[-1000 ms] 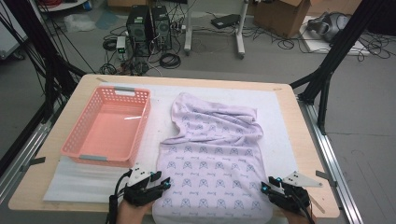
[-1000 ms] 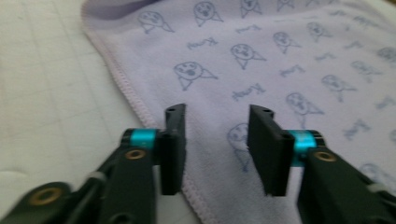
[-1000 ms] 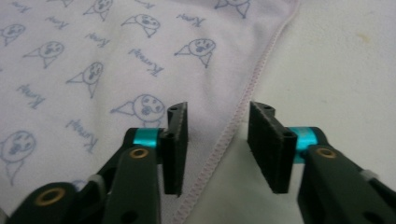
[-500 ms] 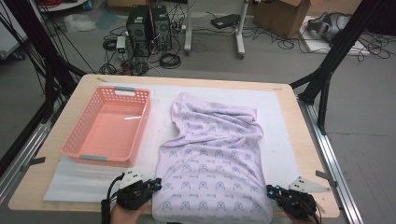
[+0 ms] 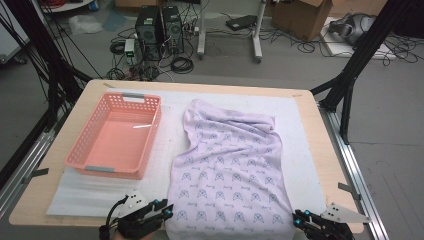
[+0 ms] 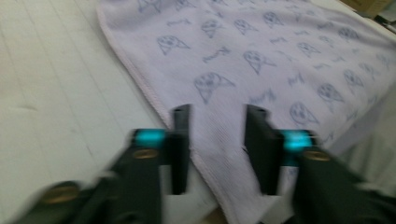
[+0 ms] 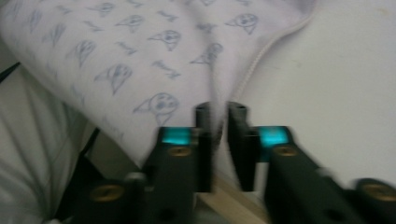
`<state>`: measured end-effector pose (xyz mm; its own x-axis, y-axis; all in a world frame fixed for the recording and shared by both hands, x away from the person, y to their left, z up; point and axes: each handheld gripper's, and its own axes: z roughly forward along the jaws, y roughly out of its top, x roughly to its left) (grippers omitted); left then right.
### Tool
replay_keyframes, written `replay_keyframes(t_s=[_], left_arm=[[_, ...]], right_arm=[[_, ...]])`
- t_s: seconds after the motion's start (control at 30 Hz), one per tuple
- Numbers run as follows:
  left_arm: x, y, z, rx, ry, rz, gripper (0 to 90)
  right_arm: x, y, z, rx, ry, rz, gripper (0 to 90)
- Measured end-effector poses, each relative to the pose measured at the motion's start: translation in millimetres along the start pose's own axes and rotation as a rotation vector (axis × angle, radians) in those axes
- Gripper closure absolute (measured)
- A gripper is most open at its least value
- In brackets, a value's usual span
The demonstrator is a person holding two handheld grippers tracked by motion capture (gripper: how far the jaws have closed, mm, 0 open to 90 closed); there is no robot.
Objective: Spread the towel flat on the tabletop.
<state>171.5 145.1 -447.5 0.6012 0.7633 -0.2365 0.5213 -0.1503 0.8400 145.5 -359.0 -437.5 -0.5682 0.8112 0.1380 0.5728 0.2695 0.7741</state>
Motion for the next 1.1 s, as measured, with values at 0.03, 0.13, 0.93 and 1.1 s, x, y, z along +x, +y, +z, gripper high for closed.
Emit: replay_keyframes(t_s=[0.03, 0.13, 0.93, 1.1], left_arm=[[2.1, 0.9, 3.2, -0.018, 0.01, -0.007, 52.0], [9.9, 8.0, 15.4, -0.027, 0.023, -0.028, 45.7], [12.5, 4.7, -2.1, 0.039, 0.03, -0.03, 87.4], [2.4, -3.5, -10.3, 0.058, -0.006, -0.012, 87.3]], right_arm=[[-2.5, 1.4, 0.9, -0.015, -0.009, 0.015, 66.6], [-7.0, 9.3, 6.4, -0.042, -0.044, 0.025, 64.6], [-4.0, 11.6, 13.3, 0.003, 0.01, -0.019, 88.6], [3.4, 2.9, -1.7, 0.013, 0.026, -0.022, 88.5]])
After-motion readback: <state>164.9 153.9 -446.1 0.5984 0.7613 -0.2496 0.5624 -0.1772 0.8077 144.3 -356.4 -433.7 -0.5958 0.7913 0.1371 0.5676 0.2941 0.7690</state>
